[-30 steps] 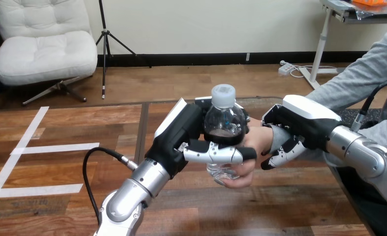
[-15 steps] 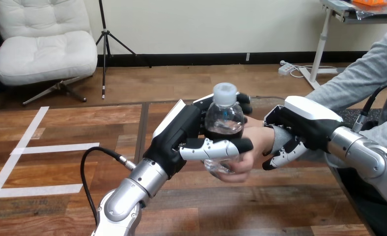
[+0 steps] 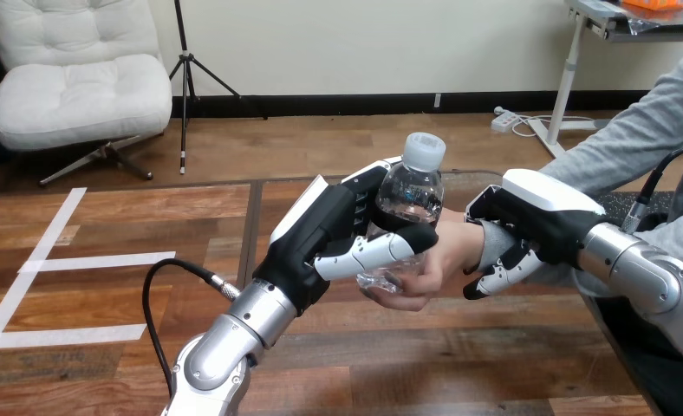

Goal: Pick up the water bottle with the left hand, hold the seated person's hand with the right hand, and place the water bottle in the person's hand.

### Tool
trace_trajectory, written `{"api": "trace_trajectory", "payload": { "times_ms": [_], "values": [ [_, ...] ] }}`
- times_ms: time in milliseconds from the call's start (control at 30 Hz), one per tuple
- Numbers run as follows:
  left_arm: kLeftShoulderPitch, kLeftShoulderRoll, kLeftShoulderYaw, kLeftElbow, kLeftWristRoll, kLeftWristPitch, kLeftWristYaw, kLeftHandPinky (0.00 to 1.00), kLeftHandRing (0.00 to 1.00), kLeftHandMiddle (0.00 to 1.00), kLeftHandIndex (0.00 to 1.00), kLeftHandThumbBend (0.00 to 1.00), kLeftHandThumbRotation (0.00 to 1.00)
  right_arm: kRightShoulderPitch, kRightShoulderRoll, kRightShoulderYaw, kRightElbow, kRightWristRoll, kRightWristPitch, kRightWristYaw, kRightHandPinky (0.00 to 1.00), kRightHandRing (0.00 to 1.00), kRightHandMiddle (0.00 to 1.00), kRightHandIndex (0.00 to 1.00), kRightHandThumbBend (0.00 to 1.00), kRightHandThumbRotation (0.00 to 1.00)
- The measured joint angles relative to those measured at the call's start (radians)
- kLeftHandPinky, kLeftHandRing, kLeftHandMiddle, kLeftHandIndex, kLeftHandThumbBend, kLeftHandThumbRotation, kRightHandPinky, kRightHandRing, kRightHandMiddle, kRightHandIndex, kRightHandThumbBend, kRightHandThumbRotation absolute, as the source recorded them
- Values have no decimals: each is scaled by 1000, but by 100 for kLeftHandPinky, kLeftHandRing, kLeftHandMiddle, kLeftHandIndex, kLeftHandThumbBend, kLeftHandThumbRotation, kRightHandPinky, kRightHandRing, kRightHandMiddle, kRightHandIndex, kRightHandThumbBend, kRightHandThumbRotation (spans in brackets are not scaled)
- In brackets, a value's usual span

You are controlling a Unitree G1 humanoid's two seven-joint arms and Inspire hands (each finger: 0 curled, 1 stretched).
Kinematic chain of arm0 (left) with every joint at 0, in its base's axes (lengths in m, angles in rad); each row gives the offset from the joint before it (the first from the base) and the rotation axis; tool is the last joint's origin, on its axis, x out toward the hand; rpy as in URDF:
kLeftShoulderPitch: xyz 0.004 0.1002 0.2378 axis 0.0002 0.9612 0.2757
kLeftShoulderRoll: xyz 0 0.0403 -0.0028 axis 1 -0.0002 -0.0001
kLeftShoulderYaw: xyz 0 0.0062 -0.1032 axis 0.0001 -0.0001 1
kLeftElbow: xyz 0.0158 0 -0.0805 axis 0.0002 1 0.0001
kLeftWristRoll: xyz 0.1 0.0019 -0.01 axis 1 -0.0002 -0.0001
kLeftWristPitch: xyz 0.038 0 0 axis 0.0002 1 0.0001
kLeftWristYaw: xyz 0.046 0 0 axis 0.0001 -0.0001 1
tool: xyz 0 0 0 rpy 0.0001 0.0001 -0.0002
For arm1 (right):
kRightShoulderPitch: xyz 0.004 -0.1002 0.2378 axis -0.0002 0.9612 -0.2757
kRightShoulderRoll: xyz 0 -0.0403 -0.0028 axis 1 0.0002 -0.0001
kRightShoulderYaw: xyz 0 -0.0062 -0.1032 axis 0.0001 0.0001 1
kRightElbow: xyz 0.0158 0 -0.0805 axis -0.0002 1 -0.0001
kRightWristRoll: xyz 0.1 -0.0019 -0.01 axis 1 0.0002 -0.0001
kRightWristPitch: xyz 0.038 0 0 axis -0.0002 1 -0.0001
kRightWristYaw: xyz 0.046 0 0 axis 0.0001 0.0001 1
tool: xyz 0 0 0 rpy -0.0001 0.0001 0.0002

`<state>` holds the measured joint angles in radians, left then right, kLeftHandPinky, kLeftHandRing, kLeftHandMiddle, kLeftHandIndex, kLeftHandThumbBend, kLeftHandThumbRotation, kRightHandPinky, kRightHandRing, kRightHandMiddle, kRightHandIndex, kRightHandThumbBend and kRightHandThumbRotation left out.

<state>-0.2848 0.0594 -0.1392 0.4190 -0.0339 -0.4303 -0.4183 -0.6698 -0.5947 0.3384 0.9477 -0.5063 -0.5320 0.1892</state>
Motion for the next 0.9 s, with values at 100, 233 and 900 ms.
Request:
{"api": "trace_trajectory", "payload": {
  "times_ms": [100,233,900],
  "values": [
    [0,1,0,0,1,0,0,77,86,88,86,100,71,0,0,0,0,0,0,0,23,27,34,36,78,0],
    [0,4,0,0,3,-1,0,82,89,91,88,100,77,0,0,0,0,0,0,0,23,27,33,35,78,0],
    [1,8,3,0,-5,-1,8,99,99,100,99,100,91,0,0,0,0,0,1,-1,23,27,34,35,78,0]
  ]
}}
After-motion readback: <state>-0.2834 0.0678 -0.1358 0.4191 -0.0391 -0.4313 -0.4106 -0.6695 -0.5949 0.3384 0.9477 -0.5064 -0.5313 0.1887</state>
